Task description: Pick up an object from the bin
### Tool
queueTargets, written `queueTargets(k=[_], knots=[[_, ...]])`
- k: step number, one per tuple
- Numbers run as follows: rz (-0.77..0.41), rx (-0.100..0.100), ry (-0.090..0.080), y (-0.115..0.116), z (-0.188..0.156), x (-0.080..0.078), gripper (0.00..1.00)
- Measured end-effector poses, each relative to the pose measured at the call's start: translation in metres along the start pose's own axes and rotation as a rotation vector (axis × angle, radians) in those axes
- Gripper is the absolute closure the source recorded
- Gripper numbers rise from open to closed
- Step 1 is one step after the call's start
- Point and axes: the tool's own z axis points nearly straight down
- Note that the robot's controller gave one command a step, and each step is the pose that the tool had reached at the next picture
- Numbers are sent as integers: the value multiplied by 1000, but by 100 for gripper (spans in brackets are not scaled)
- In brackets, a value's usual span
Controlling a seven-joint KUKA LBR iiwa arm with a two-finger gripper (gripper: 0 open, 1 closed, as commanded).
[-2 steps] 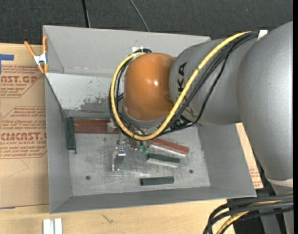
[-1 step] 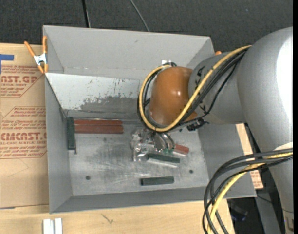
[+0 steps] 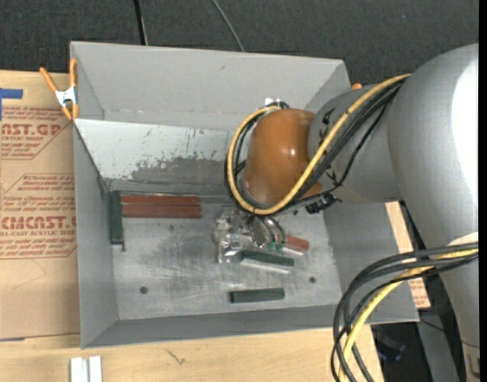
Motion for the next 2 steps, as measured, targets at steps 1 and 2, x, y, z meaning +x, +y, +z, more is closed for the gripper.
queueTargets(k=[1, 2], knots=[[17, 1, 1, -20, -58, 9, 100], [-37, 2, -15, -39, -68, 19, 100]])
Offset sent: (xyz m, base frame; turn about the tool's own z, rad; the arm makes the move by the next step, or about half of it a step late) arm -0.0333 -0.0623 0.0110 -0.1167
